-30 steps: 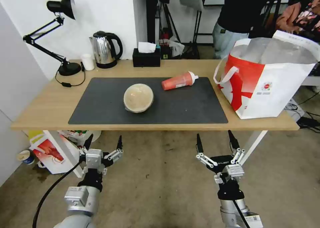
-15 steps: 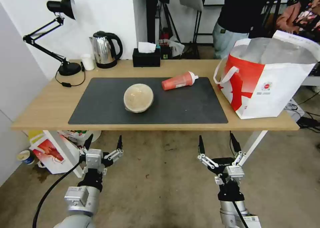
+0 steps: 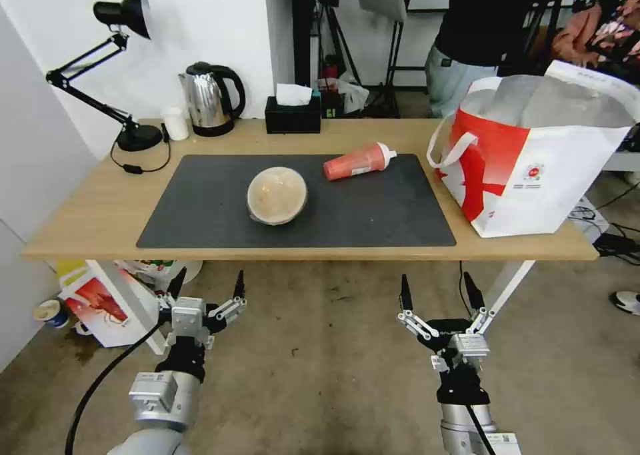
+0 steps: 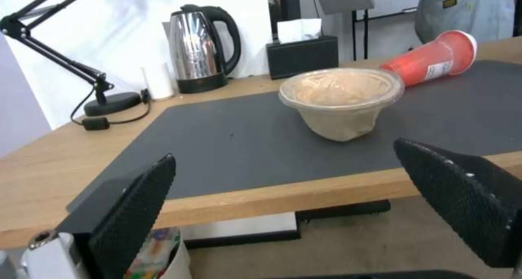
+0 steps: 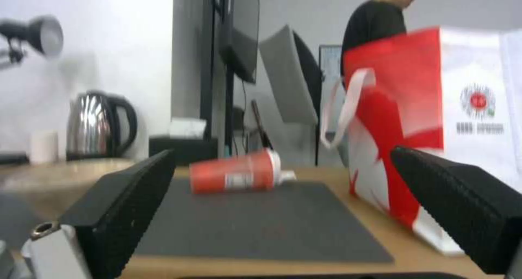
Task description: Pick up the trash from the table and place it into the takeout bag.
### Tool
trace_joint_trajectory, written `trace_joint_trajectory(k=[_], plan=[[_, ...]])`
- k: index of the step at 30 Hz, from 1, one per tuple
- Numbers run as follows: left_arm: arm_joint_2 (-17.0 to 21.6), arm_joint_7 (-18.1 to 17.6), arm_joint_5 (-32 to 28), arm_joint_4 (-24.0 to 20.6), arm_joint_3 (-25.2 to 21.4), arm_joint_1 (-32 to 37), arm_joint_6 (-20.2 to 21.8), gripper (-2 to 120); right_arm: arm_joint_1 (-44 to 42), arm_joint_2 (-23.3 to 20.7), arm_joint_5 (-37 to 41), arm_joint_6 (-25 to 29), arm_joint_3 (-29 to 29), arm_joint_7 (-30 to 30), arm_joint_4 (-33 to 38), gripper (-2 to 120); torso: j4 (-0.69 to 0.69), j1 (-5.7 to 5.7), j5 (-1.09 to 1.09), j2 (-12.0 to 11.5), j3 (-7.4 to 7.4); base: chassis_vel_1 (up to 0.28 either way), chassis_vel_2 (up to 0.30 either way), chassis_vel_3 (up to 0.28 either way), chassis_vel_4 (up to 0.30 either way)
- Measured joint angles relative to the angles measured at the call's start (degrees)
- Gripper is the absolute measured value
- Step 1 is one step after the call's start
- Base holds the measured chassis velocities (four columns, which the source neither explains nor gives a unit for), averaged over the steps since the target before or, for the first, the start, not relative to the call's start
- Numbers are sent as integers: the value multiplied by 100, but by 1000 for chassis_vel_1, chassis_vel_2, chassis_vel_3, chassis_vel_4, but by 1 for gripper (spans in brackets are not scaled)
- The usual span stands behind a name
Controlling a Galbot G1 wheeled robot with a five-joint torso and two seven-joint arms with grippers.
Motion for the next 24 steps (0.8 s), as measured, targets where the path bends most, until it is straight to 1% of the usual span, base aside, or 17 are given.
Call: trace_joint_trajectory(k=[3, 5, 9, 10, 14, 15, 17, 20, 24], plan=[[0, 0, 0, 0, 0, 0, 0, 100, 101, -148, 317, -24, 206, -260, 530, 100, 1, 0, -2, 0, 0, 0, 0, 0, 0], [0, 0, 0, 0, 0, 0, 0, 100, 122, -172, 352, -54, 233, -283, 600, 100, 0, 0, -2, 0, 0, 0, 0, 0, 0], [0, 0, 0, 0, 0, 0, 0, 100, 362, -487, 691, -611, 426, -425, 1269, 100, 0, 0, 0, 0, 0, 0, 0, 0, 0], [0, 0, 0, 0, 0, 0, 0, 100, 362, -487, 691, -611, 426, -425, 1269, 100, 0, 0, 0, 0, 0, 0, 0, 0, 0], [0, 0, 0, 0, 0, 0, 0, 100, 556, -701, 912, -997, 468, -531, 1576, 100, 1, -1, -1, 0, 0, 0, 0, 0, 0], [0, 0, 0, 0, 0, 0, 0, 100, 556, -701, 912, -997, 468, -531, 1576, 100, 1, -1, -1, 0, 0, 0, 0, 0, 0], [0, 0, 0, 0, 0, 0, 0, 100, 797, -889, 1192, -1301, 491, -628, 1699, 100, 0, -1, -1, 0, 0, 0, 0, 0, 0], [0, 0, 0, 0, 0, 0, 0, 100, 968, -1010, 1373, -1364, 484, -747, 1685, 100, -1, -1, 0, 0, 0, 0, 0, 0, 0], [0, 0, 0, 0, 0, 0, 0, 100, 1815, -1477, 2292, -1366, 364, -1328, 1306, 100, 1, -1, 0, 0, 0, 0, 0, 0, 0]])
